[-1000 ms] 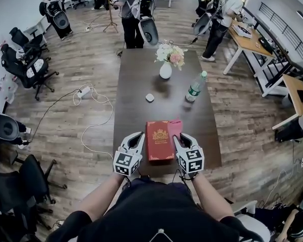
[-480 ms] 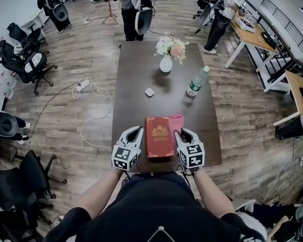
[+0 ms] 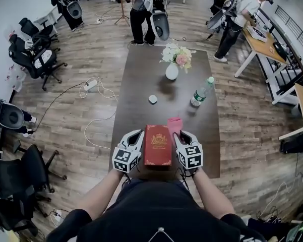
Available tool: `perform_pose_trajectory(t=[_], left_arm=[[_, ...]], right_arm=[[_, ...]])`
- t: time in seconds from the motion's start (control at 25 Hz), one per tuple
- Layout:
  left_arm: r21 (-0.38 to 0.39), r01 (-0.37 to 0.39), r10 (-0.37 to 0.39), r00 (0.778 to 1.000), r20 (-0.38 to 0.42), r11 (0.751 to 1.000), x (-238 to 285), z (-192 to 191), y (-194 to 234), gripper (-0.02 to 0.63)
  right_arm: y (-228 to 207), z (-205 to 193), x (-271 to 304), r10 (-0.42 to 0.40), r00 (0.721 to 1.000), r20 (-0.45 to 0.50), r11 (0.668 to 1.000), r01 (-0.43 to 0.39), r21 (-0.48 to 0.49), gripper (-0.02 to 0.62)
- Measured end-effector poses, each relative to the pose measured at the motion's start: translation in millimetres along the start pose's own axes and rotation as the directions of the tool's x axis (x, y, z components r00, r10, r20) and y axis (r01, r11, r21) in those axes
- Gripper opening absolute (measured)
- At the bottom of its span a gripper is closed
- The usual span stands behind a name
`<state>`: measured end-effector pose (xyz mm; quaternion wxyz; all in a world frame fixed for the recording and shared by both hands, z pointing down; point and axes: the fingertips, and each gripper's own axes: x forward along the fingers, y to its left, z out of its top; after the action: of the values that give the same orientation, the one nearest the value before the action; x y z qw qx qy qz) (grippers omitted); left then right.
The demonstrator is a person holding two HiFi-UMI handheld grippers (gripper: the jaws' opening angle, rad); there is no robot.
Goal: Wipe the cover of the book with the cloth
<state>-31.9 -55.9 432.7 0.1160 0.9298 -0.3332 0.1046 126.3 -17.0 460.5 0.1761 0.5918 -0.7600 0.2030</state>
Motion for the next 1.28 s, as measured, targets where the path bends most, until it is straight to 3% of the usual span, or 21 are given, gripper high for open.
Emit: perform_pose_trajectory(t=[0.24, 0.64, 1.04, 1.28], left_arm=[[-0.018, -0.033, 0.032, 0.998, -0.058, 0.999, 19.9, -16.0, -2.3, -0.005], [-0.047, -0.079, 0.069, 0.981, -0.179, 0.996, 37.5, -80.0, -12.3, -0.005], [-0.085, -0.102, 0.072, 0.951, -0.302, 0.991, 36.5, -150.7, -15.6, -0.005], [-0.090, -0.058, 0.019, 0.922, -0.387, 0.994, 42.1, -200.7, -20.2, -0.005]], right_arm=[[-16.0, -4.4, 22.1, 0.053, 0.998, -0.022, 0.999, -0.053, -0.005, 0.091], [-38.1, -40.7, 75.4, 0.124, 0.987, -0.101, 0.991, -0.128, -0.028, 0.091], [-49.7, -91.0, 123.1, 0.121, 0.972, -0.202, 0.989, -0.134, -0.053, 0.091], [-50.1, -114.9, 148.1, 0.115, 0.963, -0.245, 0.988, -0.137, -0.072, 0.091]])
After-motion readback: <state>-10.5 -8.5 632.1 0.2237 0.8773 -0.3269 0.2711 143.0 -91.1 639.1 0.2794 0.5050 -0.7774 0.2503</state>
